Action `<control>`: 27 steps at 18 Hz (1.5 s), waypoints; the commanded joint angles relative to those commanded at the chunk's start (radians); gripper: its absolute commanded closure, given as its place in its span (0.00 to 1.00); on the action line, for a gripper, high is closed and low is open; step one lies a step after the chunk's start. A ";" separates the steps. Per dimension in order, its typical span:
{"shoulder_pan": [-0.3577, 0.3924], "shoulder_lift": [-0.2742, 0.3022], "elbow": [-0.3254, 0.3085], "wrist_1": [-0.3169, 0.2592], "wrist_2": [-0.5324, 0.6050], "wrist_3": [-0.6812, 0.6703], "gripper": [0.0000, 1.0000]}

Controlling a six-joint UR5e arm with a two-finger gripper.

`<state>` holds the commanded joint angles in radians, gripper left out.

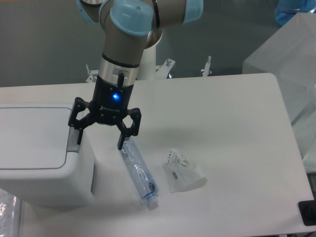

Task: Open the trash can
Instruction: 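Push the lid tab to swing the bin lid open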

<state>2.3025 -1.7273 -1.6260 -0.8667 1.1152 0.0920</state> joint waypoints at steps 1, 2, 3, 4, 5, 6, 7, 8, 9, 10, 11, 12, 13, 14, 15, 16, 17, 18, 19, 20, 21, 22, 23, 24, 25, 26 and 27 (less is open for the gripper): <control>0.000 0.000 -0.002 0.000 0.000 0.000 0.00; 0.000 0.000 -0.003 0.000 0.000 0.000 0.00; 0.000 0.000 -0.006 0.000 0.002 0.000 0.00; 0.000 0.000 -0.008 0.000 0.000 0.000 0.00; 0.000 0.000 -0.008 0.000 0.002 0.000 0.00; 0.000 0.000 -0.008 0.002 0.002 0.000 0.00; 0.000 0.000 -0.008 0.000 0.002 0.000 0.00; 0.000 0.000 -0.008 0.000 0.002 0.000 0.00; 0.000 0.000 -0.011 0.000 0.002 0.002 0.00; 0.000 -0.002 -0.014 0.000 0.002 0.002 0.00; -0.002 -0.002 -0.014 0.002 0.002 0.002 0.00; 0.000 -0.003 -0.015 0.002 0.003 0.002 0.00; -0.002 -0.003 -0.015 0.002 0.003 0.002 0.00; 0.000 -0.003 -0.015 0.002 0.003 0.002 0.00; 0.000 -0.003 -0.015 0.002 0.003 0.002 0.00; 0.000 -0.003 -0.014 0.002 0.003 0.002 0.00; 0.000 -0.003 -0.014 0.002 0.003 0.003 0.00; 0.000 -0.003 -0.008 0.002 0.003 0.003 0.00; 0.000 -0.002 0.001 0.002 0.003 0.005 0.00; 0.000 -0.002 0.024 0.002 0.003 0.008 0.00; 0.000 -0.005 0.056 0.006 0.003 0.008 0.00; 0.005 -0.008 0.087 0.008 0.005 0.008 0.00; 0.014 -0.009 0.116 0.008 0.006 0.008 0.00; 0.038 -0.017 0.141 0.012 0.006 0.008 0.00; 0.070 -0.020 0.162 0.020 0.006 0.009 0.00; 0.095 -0.020 0.184 0.020 0.008 0.009 0.00; 0.119 -0.020 0.196 0.023 0.008 0.009 0.00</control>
<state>2.4219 -1.7472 -1.4298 -0.8437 1.1229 0.1012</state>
